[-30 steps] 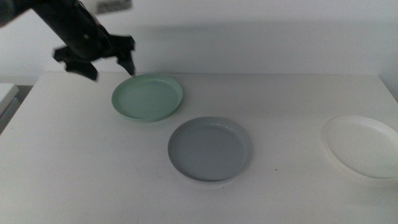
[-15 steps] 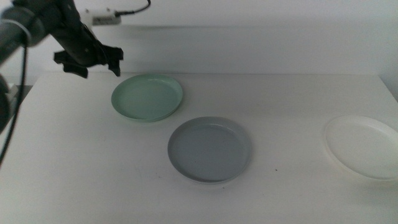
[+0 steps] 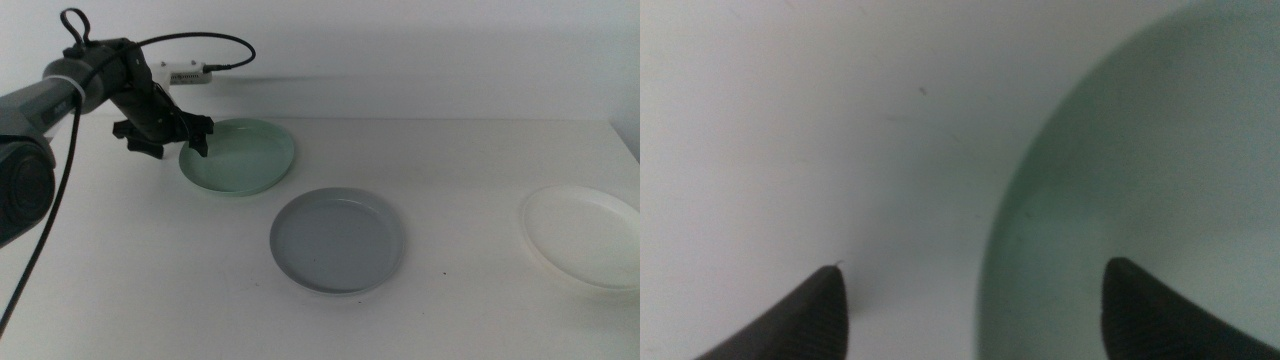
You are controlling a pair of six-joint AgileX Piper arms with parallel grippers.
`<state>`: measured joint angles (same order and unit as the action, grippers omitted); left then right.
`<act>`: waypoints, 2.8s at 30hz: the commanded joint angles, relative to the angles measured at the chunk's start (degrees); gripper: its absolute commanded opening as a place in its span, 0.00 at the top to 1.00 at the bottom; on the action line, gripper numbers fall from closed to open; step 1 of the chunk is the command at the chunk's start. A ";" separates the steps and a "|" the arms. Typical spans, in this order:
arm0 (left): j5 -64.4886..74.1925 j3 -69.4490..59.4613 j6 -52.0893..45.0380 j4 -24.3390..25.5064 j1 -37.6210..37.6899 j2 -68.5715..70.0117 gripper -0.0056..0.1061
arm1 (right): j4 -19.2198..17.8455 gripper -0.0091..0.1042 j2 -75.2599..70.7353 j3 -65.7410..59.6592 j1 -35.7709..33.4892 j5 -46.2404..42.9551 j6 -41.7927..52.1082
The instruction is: Stack the three bowls on top of each other.
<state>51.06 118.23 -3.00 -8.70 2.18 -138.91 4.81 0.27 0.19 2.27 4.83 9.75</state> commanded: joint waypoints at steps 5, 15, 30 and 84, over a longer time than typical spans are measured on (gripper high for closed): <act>0.72 0.48 -2.74 -3.34 -0.37 -0.84 0.51 | -0.06 0.18 -0.27 -0.19 0.32 -0.59 0.32; 4.85 2.21 -2.74 -4.00 -2.01 4.91 0.97 | -0.06 0.18 -0.27 -0.19 0.32 -0.59 0.32; -3.11 -29.46 -0.76 -9.76 6.66 37.41 0.97 | -0.06 0.18 -0.27 -0.19 0.32 -0.59 0.32; -4.29 -40.31 -9.86 -15.31 17.72 36.57 0.11 | -0.06 0.18 -0.27 -0.19 0.32 -0.59 0.32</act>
<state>45.12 78.30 -10.33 -24.29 19.96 -106.86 4.81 0.27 0.19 2.27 4.83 9.75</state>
